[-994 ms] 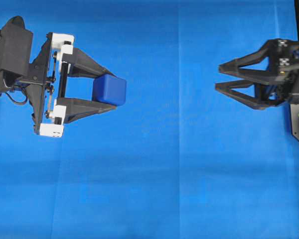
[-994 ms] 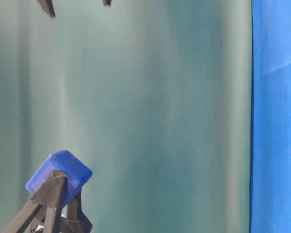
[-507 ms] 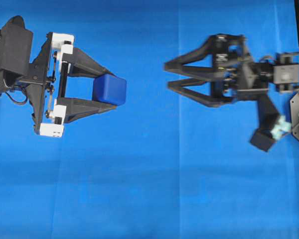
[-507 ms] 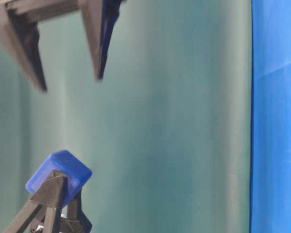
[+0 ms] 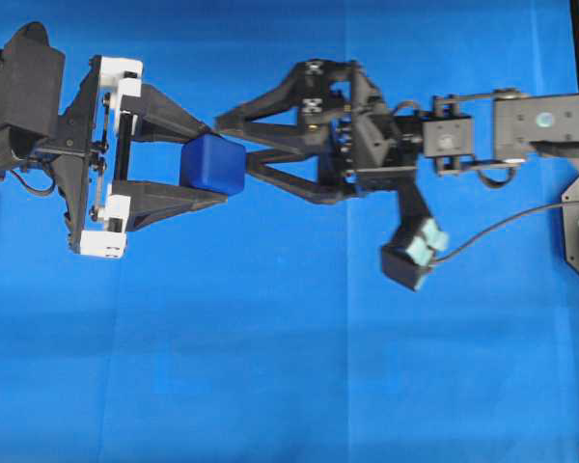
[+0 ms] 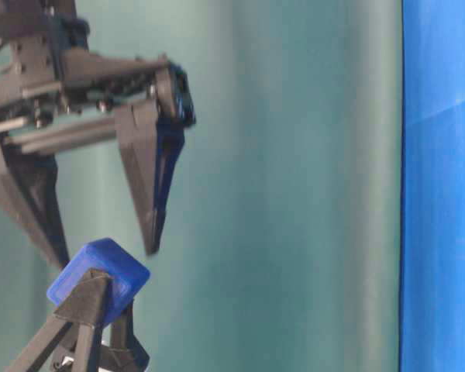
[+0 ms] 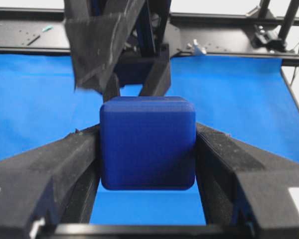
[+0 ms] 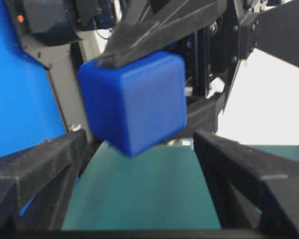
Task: Handover the blue block to the right arm after grasping it with the left arm, then place it in the designated position.
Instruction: 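Move the right gripper to the cube and close around it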
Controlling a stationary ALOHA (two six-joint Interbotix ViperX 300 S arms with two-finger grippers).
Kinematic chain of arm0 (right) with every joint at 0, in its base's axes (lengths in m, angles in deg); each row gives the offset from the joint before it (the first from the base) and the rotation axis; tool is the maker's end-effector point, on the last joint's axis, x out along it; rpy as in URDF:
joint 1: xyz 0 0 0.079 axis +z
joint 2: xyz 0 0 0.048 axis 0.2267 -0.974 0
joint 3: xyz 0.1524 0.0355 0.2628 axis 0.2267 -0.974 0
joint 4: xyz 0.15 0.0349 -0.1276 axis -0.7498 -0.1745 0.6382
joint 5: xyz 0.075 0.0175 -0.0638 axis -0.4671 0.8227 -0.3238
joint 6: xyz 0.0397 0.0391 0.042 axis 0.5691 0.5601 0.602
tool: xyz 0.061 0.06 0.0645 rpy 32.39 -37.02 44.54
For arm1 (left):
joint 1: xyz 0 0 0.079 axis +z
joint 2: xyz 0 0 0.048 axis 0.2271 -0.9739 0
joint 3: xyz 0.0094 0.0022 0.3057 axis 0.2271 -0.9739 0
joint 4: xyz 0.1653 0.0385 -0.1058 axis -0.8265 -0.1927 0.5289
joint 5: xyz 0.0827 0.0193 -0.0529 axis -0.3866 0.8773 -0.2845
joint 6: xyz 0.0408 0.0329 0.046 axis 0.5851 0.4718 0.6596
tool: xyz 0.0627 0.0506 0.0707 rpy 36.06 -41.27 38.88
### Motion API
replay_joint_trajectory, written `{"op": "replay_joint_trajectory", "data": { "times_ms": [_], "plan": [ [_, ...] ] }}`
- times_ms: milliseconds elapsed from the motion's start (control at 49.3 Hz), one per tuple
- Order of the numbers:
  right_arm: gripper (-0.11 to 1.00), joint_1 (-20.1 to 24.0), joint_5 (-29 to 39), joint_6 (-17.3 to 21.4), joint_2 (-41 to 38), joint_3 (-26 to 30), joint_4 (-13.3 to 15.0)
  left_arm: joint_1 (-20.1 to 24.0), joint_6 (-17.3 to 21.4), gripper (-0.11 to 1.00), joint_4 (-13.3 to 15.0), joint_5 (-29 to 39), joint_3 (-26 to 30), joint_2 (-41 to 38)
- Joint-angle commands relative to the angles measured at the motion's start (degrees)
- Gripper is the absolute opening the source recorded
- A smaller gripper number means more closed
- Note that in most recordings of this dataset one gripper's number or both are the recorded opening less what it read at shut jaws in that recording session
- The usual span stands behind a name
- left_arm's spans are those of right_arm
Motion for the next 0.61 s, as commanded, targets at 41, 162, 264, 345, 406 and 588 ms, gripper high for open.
{"op": "replay_joint_trajectory", "data": {
  "times_ms": [41, 162, 264, 345, 406, 588],
  "plan": [
    [0.95, 0.18, 0.09, 0.09, -1.14, 3.69, 0.09, 0.18, -0.09, 0.49, 0.0, -0.53, 0.7, 0.35],
    [0.95, 0.26, 0.62, 0.09, -1.76, 4.57, 0.09, 0.18, -0.09, 0.49, 0.0, -0.44, 0.7, 0.44],
    [0.95, 0.26, 0.62, 0.09, -1.85, 4.57, 0.09, 0.26, -0.09, 0.49, 0.0, -0.44, 0.7, 0.35],
    [0.95, 0.35, 0.62, 0.09, -1.85, 4.57, 0.09, 0.35, -0.09, 0.49, 0.0, -0.35, 0.7, 0.44],
    [0.95, 0.44, 0.62, 0.09, -1.76, 4.57, 0.09, 0.44, -0.09, 0.49, 0.0, -0.44, 0.7, 0.44],
    [0.9, 1.23, 0.7, 0.0, -1.85, 4.57, 0.09, 0.62, -0.09, 0.49, 0.0, -0.44, 0.79, 0.44]
  ]
}}
